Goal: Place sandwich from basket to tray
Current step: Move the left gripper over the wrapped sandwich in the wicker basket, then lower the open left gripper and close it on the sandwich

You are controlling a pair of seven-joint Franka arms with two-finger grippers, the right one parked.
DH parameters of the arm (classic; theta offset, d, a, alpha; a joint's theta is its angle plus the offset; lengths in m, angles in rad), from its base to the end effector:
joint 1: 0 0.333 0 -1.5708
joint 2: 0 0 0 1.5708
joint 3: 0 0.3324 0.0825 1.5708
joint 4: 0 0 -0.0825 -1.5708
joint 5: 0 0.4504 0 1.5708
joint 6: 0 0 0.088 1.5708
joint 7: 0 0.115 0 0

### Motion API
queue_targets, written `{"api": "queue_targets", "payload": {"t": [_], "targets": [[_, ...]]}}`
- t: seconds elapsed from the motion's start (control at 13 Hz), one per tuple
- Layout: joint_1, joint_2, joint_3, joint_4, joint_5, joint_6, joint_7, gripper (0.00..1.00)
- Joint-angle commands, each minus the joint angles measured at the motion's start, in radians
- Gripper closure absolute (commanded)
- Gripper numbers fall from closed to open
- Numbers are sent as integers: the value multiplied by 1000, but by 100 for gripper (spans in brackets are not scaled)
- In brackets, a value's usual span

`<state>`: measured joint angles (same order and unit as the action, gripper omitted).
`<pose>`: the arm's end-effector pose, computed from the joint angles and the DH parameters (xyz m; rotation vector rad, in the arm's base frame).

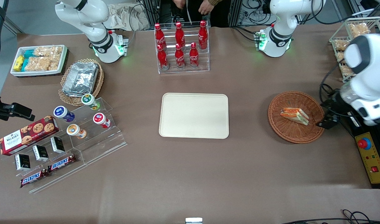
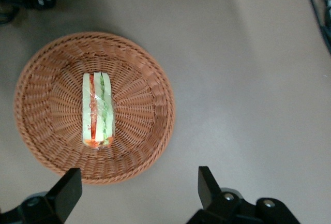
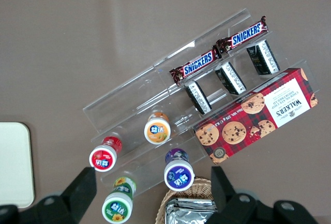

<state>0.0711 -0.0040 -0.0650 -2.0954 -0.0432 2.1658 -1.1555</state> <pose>0.6093 0.0017 0.4052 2.5471 1.7137 0.0655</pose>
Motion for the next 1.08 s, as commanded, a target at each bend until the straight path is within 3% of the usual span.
{"api": "queue_targets", "payload": {"t": [0.0, 0.38, 1.0], "targets": [[10, -64, -7, -178, -12, 132, -81, 0], [12, -59, -6, -420, -10, 454, -86, 0], [12, 90, -6, -453, 16, 609, -55, 0]]}}
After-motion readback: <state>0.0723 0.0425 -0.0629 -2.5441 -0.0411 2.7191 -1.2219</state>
